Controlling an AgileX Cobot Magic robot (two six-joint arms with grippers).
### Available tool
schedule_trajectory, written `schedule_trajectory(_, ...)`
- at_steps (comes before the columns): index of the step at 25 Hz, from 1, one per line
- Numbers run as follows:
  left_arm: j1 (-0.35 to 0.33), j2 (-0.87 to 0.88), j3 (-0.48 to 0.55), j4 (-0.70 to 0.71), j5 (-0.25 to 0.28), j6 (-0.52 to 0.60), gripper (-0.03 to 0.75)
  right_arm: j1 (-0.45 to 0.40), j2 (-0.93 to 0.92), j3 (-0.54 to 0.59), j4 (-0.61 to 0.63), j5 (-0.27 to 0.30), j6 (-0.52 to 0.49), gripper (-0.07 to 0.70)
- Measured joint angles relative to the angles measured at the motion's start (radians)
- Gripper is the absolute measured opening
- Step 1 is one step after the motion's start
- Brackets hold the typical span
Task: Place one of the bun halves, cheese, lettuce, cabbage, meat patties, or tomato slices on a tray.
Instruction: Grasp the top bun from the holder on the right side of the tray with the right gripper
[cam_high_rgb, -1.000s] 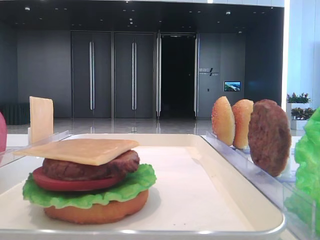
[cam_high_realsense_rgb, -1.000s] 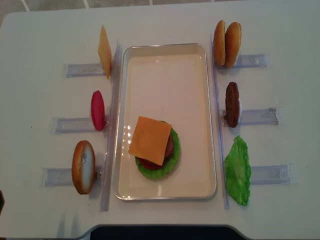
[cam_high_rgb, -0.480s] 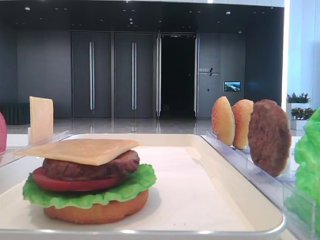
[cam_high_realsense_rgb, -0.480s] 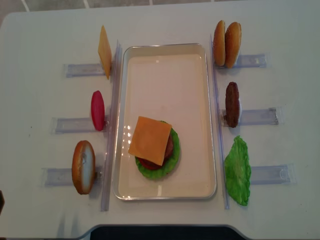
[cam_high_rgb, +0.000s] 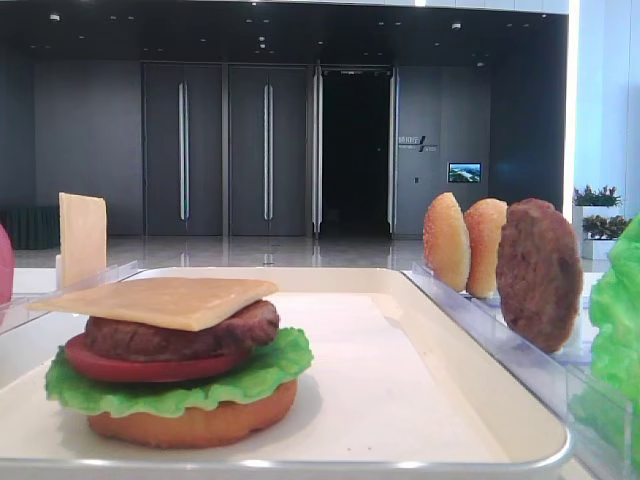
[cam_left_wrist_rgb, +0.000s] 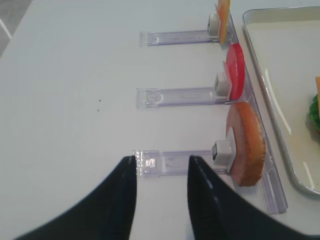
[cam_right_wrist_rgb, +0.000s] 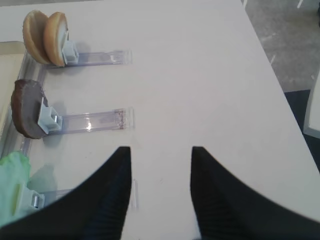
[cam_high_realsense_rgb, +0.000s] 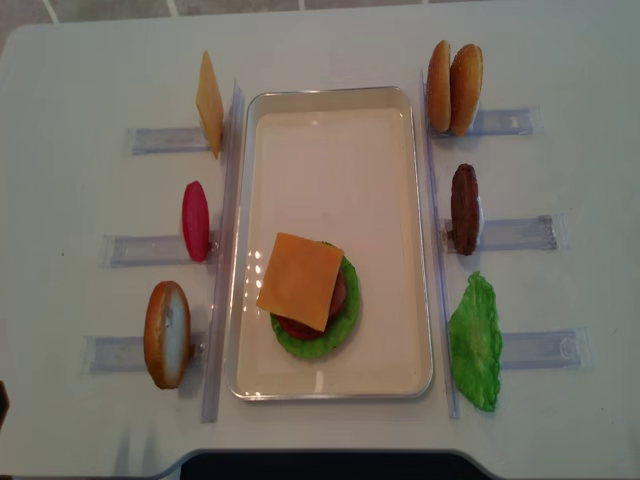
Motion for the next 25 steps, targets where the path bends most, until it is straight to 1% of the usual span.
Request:
schedule_trajectory(3,0.000,0.000,0.000,0.000,0.000,0.000,0.265,0.000,0.169,-0.089,0.003,-0.008,-0.016,0.303)
schedule_trajectory(6,0.000,0.000,0.000,0.000,0.000,0.000,0.265,0.000,0.351,-0.194,0.024,-0.002,-0.038,0.303)
schedule_trajectory(11,0.000,0.000,0.000,0.000,0.000,0.000,0.265,0.000,0.682,-0.403,0.081,0.066,-0.072,0.303)
schedule_trajectory(14,0.000,0.000,0.000,0.001,0.000,0.000,0.265,0.000,0.839,-0.532,0.093,0.115,-0.084,0.303)
schedule_trajectory(15,0.000,0.000,0.000,0.001,0.000,0.000,0.265,0.000,0.893,-0.589,0.094,0.127,-0.090,0.303)
schedule_trajectory(17,0.000,0.000,0.000,0.001,0.000,0.000,0.265,0.000,0.990,-0.669,0.094,0.144,-0.096,0.303)
schedule_trajectory(22,0.000,0.000,0.000,0.001,0.000,0.000,0.265,0.000,1.216,-0.907,0.121,0.151,-0.105,0.303)
schedule_trajectory(25,0.000,0.000,0.000,0.001,0.000,0.000,0.265,0.000,1.318,-1.017,0.144,0.151,-0.105,0.303)
